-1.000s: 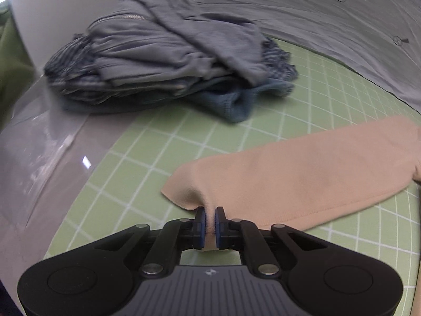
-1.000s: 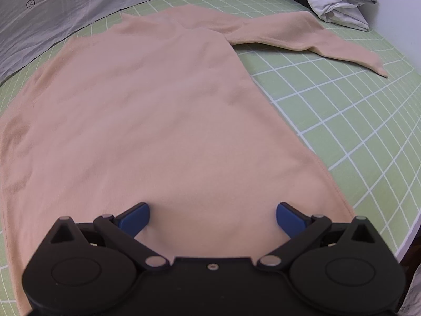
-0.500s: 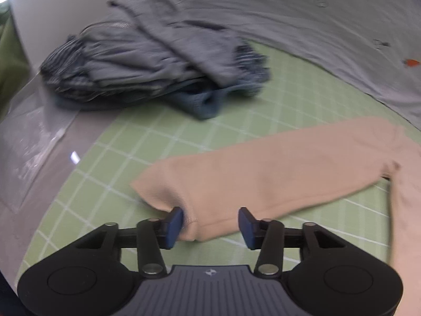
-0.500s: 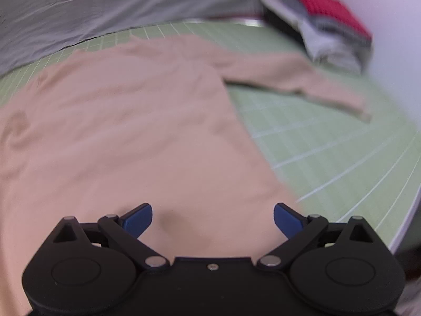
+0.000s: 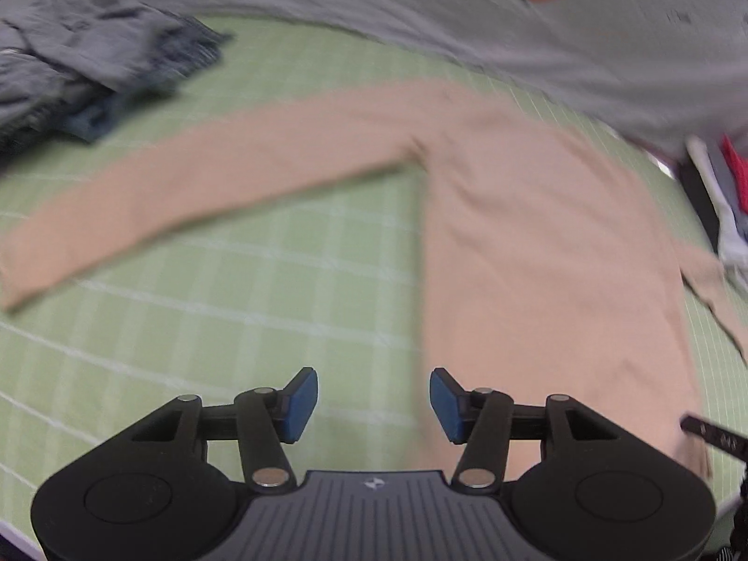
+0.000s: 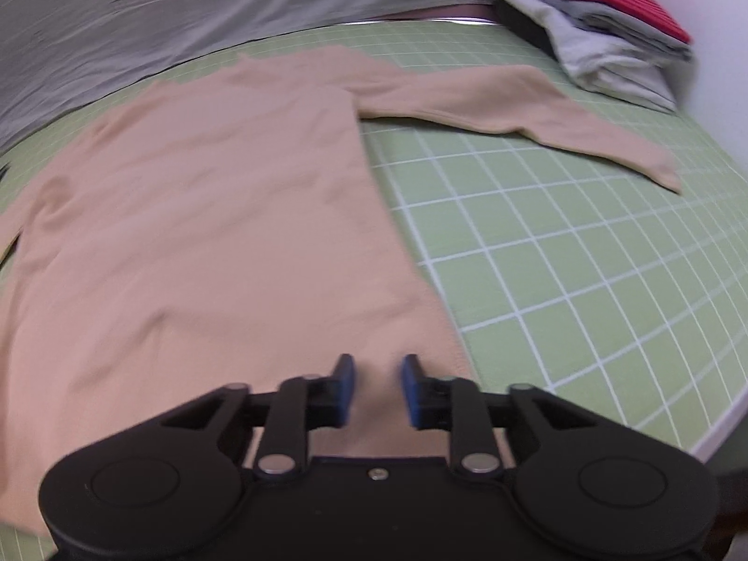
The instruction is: Fold clothes
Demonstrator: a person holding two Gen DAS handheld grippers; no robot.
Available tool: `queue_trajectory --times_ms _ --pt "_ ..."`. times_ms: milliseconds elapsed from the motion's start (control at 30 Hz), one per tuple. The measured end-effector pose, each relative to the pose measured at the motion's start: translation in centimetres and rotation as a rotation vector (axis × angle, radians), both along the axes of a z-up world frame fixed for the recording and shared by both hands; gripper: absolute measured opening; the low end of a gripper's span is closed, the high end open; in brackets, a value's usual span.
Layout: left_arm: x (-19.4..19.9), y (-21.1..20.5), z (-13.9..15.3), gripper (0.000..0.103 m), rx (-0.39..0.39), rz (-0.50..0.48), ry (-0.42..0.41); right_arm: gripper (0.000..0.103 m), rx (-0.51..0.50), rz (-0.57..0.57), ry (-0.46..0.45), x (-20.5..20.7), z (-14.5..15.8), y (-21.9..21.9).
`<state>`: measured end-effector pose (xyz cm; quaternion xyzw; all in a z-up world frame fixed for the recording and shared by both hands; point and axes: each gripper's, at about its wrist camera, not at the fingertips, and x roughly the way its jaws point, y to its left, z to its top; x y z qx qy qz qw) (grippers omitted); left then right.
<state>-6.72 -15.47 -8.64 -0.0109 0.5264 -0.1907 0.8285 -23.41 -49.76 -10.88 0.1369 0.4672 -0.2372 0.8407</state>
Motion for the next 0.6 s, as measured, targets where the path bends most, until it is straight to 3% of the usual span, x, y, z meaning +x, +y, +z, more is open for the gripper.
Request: queue_trajectory --times_ms 67,167,300,367,433,567,600 --pt "-1.2 -1.4 -0.5 0.053 0.027 -0.014 0.023 0.007 0.008 0.051 0.002 -0.5 0.1 0.2" --pt "-2.2 -2.7 -1.5 0.035 0.104 0.021 0.058 0.006 0.007 0.13 0.006 -1.4 0.1 0.6" --pt "-2.8 -3.3 -1.3 0.038 0.112 0.08 0.047 0.007 0.022 0.209 -0.005 -2.1 0.2 0.2" --pt "-3.1 -3.8 -1.0 0.042 0.131 0.093 0.028 0.013 0.052 0.22 -0.024 -2.1 0.2 -0.8" --pt "-3.4 -4.5 -0.4 0.053 0.145 0.105 -0.006 0.036 0.074 0.227 -0.038 -2.1 0.3 -1.9" --pt "-4.0 -5.7 0.8 0.078 0.131 0.139 -0.073 0.059 -0.002 0.246 -0.046 -1.3 0.7 -4.3" --pt "-4.0 -6.2 0.9 0.082 0.128 0.152 -0.085 0.068 -0.025 0.247 -0.051 -1.1 0.8 -5.2"
